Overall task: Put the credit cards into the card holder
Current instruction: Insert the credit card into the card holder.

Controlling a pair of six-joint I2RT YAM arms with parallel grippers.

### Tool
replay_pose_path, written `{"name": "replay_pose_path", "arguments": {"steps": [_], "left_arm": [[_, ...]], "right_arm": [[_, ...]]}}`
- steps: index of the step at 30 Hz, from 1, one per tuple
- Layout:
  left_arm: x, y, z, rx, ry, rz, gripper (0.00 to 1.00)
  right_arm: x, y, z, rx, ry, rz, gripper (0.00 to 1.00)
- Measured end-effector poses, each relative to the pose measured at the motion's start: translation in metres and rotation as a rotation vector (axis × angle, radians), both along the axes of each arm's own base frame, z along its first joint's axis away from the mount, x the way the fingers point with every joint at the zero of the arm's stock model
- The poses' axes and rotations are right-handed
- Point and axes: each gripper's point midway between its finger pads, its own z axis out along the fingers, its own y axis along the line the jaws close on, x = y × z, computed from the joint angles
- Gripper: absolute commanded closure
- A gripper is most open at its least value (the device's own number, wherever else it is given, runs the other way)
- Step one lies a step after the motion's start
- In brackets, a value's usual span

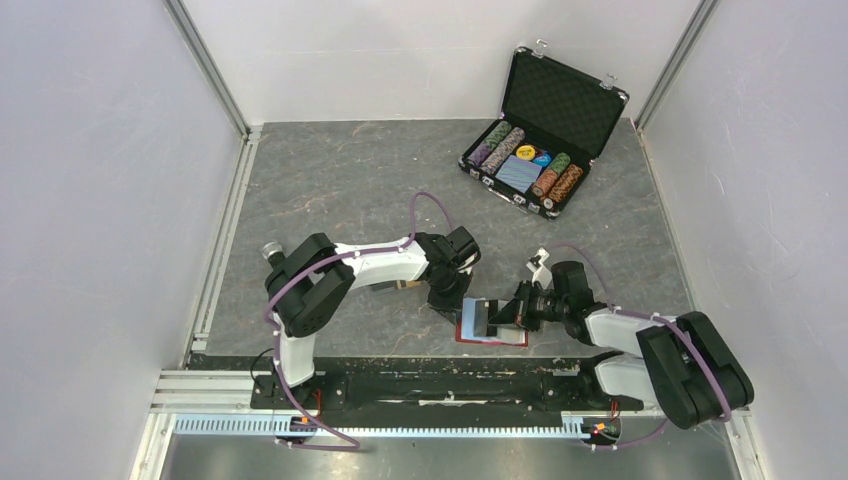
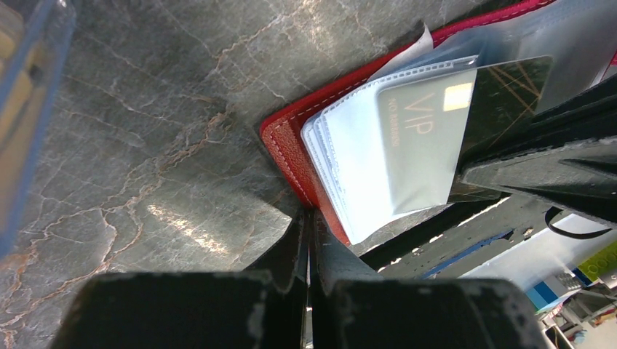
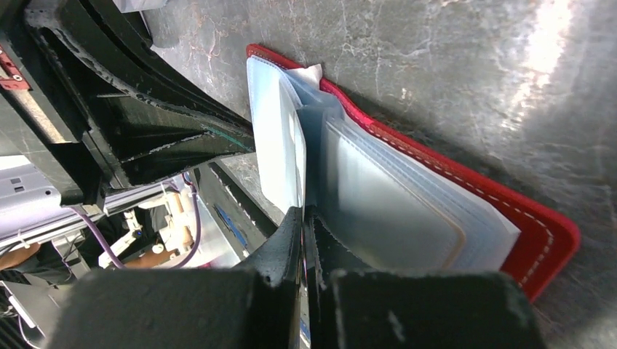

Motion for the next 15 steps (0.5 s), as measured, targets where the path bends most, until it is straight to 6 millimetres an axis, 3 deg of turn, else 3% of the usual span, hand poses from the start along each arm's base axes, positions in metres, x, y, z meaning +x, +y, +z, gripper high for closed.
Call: {"name": "replay_pose_path", "arguments": {"steps": [2,8,15], "left_arm": [[0.0,0.0,0.0,0.0,0.0,0.0,0.98],[0.0,0.0,0.0,0.001,0.0,0.0,0.98],[0.0,0.0,0.0,0.001,-0.001,0.0,0.98]], "right_arm": [[-0.002,0.004,-0.001,0.002,0.004,0.012,0.95],[-0.002,0.013,-0.002,-0.013,0.008,0.037,0.67],[0.018,0.012,0.012,-0.101,-0.07,0.064,0.42]]}}
